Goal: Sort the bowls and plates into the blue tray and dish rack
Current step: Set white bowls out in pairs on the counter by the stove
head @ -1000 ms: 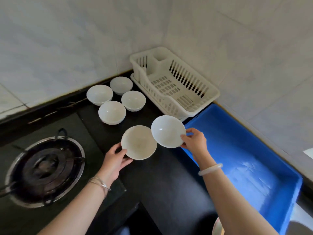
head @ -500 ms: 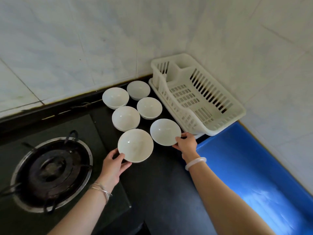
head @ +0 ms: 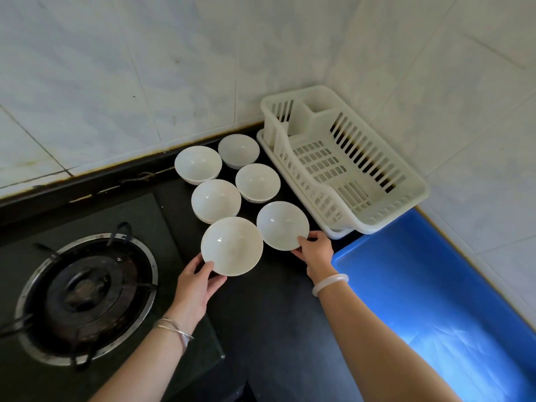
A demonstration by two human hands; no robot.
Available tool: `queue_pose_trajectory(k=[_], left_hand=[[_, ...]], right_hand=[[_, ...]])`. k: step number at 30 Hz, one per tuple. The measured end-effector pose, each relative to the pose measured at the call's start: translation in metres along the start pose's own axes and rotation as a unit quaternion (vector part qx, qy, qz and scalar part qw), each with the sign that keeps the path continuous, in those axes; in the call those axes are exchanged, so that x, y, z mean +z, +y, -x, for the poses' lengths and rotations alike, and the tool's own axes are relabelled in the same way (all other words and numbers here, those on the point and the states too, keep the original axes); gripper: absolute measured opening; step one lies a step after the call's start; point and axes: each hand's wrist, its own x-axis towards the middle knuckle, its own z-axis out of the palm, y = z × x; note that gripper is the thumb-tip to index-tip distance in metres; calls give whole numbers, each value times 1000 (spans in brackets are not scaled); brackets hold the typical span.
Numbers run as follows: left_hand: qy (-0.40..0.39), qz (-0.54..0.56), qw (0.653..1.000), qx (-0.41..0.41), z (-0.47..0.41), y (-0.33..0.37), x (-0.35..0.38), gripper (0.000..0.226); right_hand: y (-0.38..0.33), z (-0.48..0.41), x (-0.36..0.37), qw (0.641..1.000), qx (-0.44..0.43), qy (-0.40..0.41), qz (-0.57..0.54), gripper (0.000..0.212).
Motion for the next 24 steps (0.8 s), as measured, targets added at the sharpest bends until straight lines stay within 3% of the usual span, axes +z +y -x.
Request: queue_pose_trajectory(k=[14,24], left_hand=[[39,22,999,3,6,-2,8,43],[45,37,998,38,23,-13,14,39]], right_hand=[[-1,5,4,996,48,-35,-70,28],[1,27,-11,988,66,-127,-63,44]])
